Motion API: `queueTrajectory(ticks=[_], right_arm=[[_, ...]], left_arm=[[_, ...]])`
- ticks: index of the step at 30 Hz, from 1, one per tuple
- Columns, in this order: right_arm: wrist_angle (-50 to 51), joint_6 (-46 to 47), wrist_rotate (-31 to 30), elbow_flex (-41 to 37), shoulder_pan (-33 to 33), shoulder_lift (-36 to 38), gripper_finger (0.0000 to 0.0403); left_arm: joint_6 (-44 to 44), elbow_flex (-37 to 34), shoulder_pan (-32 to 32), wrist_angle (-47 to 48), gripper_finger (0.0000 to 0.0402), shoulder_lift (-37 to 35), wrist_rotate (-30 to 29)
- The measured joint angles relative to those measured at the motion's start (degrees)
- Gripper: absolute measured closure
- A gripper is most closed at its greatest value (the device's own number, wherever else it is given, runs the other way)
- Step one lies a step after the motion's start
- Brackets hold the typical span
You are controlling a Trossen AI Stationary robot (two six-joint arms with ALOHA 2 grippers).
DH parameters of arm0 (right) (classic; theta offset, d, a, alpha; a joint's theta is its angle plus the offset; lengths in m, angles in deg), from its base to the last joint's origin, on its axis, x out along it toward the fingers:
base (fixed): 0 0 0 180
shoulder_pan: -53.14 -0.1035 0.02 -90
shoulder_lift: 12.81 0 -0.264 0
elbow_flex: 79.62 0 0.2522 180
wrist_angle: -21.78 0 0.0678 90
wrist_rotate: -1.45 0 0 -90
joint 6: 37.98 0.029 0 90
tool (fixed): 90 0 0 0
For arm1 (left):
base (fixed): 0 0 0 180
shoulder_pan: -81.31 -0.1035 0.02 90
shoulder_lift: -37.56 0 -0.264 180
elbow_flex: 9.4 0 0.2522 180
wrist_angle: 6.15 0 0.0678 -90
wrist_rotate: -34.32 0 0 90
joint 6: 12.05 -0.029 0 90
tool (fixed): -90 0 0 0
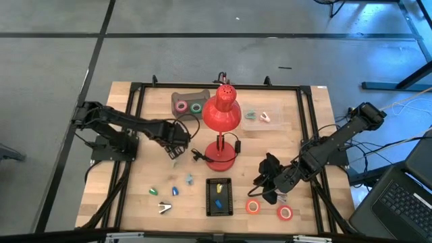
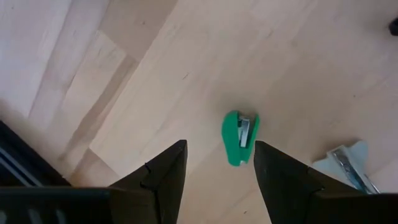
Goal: Pick and place Stapler, Stapler remover, tape
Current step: Put the top green stapler into the black bin
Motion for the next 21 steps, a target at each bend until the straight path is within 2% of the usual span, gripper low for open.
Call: queueTrajectory(ticks=[6,12,16,21], right_arm=[[0.0,0.0,0.0,0.0,0.0,0.0,0.0354],[0.0,-0.2,0.0,0.0,-0.1,0.0,0.0353],[0.0,-0.2,0.0,0.0,-0.1,0.0,0.0354],[0.0,-0.3,0.0,0.0,0.2,0.0,0.0353]], left_arm=[[-0.9,-5.3,-1.0,-5.0,0.0225,0.0,4.9],[-0.5,-13.0,-0.9,-8.9,0.0225,0.0,5.1],[1.7,-14.0,-0.9,-9.0,0.0225,-0.3,5.1],[0.2,-14.1,-0.9,-10.0,0.0225,-0.3,4.9]])
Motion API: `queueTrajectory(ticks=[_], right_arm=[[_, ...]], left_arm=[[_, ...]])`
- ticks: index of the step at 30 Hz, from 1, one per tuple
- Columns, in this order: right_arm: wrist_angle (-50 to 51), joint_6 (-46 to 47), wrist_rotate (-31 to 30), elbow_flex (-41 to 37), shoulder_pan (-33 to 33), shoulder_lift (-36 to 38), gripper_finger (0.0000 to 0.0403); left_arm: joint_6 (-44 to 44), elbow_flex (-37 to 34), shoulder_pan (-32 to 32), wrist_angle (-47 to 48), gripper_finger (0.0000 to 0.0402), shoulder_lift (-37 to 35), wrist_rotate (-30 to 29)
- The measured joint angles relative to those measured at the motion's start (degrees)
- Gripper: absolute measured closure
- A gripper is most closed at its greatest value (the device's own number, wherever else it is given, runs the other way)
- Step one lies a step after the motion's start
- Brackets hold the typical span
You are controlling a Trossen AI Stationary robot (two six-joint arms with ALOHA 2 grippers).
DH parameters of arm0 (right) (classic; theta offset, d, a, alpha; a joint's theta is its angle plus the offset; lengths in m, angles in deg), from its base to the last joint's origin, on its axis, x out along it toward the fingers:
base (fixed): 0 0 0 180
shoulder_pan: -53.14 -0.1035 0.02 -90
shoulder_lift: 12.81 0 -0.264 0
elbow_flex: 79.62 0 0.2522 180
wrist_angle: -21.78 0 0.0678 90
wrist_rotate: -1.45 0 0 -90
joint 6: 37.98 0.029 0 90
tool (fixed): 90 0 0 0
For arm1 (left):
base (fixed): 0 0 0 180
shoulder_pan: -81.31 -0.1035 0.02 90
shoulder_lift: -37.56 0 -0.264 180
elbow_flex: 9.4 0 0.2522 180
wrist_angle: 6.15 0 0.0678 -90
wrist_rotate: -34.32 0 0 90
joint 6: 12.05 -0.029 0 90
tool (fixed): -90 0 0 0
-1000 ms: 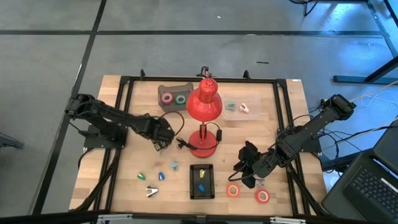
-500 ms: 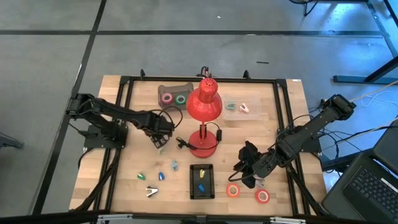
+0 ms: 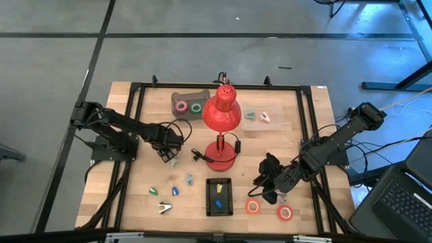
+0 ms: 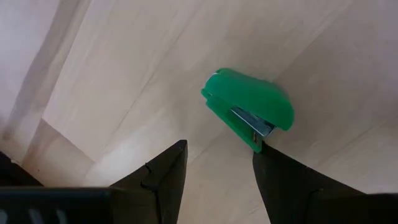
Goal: Pick and place Stapler, Stapler remover, tape
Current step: Put the top green stapler into the black bin
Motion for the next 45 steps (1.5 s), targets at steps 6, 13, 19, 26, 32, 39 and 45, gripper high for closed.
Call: queueTrajectory(ticks=[6,13,19,26,32,39,45], right_arm=[[0.0,-0.1,0.0,0.0,0.1,0.0,0.0353],[0.0,-0.1,0.0,0.0,0.1,0.0,0.0353],[0.0,-1.1,0.0,0.0,0.1,0.0,0.0353],[0.0,-2.9,-1.6,0.0,0.1,0.0,0.0353],[0.0,-2.8,-1.7,0.0,0.1,0.0,0.0353],[0.0,-2.9,-1.6,0.0,0.1,0.0,0.0353],[0.0,-3.0,-1.5,0.0,0.1,0.0,0.0353]], left_arm=[[2.2,0.3,0.0,-0.5,0.0225,0.1,0.2],[15.6,1.9,0.3,-4.0,0.0225,0.4,6.0],[15.3,2.1,1.6,-6.5,0.0225,0.3,8.6],[20.7,2.1,-0.8,-5.9,0.0225,0.3,4.4],[20.9,2.1,-1.7,-5.8,0.0225,0.3,3.9],[17.2,2.2,-1.0,-1.8,0.0217,0.3,5.0],[18.5,2.2,-1.1,5.1,0.0181,0.3,2.2]])
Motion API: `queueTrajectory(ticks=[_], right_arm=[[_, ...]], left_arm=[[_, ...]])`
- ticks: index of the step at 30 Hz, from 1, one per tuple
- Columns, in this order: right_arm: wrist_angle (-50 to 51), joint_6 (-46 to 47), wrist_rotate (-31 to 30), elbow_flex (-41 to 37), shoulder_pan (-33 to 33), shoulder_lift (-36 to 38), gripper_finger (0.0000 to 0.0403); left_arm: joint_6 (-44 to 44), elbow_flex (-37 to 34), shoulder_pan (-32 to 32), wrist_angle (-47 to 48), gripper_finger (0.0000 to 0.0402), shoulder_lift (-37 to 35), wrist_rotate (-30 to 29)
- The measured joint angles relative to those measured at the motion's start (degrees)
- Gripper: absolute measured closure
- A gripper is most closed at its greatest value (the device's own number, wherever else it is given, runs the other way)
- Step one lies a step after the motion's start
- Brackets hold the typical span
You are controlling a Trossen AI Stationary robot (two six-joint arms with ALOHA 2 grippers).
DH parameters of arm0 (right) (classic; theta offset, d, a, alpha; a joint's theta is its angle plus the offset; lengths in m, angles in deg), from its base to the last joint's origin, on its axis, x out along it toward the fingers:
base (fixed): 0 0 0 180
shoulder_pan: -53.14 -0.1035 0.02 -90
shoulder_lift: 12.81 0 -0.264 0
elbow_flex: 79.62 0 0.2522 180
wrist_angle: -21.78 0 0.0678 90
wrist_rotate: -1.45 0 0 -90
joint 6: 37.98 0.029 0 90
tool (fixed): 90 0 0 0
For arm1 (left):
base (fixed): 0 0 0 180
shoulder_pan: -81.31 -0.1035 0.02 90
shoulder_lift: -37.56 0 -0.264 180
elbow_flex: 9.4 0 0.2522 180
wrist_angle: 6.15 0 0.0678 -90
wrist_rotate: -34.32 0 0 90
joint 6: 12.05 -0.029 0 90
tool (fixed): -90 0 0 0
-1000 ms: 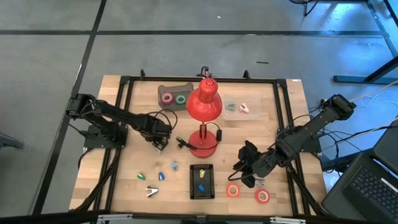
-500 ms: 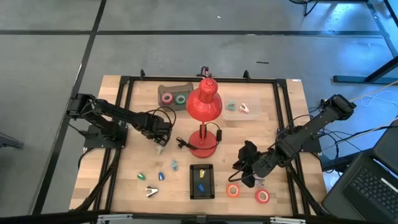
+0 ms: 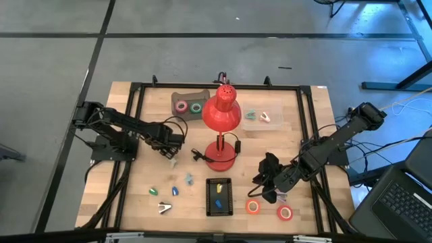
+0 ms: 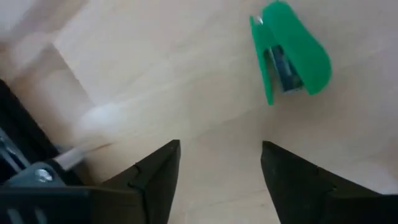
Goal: Pick and place Stapler, Stapler remover, tape
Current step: Put the top green stapler into the black bin
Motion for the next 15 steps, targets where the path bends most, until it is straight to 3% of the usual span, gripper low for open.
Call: queueTrajectory(ticks=[7,15], right_arm=[[0.0,-1.4,-1.1,0.0,0.0,0.0,0.0353],[0.0,-1.4,-1.5,0.0,0.0,0.0,0.0353]], left_arm=[[-1.3,0.0,-1.2,-6.2,0.015,0.0,1.9],[0.0,0.0,-5.7,-10.7,0.0146,0.0,0.9]])
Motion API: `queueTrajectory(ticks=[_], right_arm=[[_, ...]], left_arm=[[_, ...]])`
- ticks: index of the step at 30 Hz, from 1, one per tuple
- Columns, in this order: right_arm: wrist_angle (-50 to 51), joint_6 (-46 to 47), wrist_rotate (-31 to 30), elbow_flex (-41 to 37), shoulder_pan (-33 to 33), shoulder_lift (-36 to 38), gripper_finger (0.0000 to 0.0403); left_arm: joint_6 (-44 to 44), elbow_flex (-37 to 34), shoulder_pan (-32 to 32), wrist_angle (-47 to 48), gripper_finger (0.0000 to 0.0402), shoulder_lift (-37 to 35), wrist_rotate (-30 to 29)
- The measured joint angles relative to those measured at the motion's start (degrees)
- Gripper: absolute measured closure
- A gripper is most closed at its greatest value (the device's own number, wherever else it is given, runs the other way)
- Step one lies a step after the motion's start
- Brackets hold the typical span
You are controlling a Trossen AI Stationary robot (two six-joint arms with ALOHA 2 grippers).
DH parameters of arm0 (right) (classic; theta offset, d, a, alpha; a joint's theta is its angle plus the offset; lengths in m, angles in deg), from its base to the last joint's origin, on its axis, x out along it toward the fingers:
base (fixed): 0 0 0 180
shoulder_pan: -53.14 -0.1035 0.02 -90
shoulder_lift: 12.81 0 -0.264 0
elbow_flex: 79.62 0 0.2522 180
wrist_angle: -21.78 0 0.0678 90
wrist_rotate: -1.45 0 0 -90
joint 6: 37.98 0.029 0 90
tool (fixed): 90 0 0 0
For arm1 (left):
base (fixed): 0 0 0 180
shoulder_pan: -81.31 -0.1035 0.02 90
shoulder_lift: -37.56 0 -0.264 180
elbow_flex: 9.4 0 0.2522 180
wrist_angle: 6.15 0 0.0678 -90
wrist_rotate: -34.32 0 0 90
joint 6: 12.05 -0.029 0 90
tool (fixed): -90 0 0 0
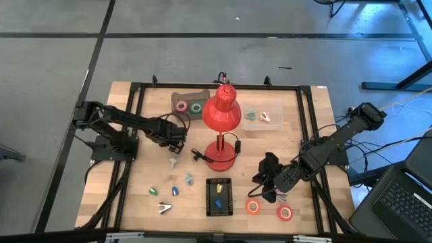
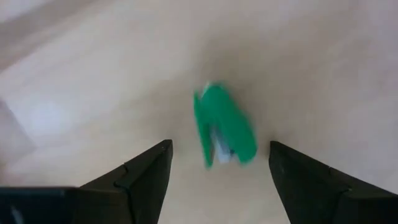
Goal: Pick and place Stapler, Stapler remover, tape
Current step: Put the top green stapler into the black bin
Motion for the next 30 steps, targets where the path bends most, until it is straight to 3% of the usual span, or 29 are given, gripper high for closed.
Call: queueTrajectory(ticks=[7,11,22,30], right_arm=[[0.0,0.0,0.0,0.0,0.0,0.0,0.0353],[0.0,0.2,0.0,0.0,0.0,0.0,0.0353],[0.0,-0.2,0.0,0.0,0.0,0.0,0.0353],[0.0,-0.1,0.0,0.0,0.0,0.0,0.0353]], left_arm=[[-1.9,-0.1,-3.3,-3.0,0.0149,0.0,-3.3],[-2.0,-1.4,-3.2,-2.5,0.0172,-0.3,-2.9],[-6.9,-3.1,-2.1,-1.8,0.0351,-0.5,-1.6],[-16.0,-0.6,-2.0,-2.2,0.035,-7.1,3.0]])
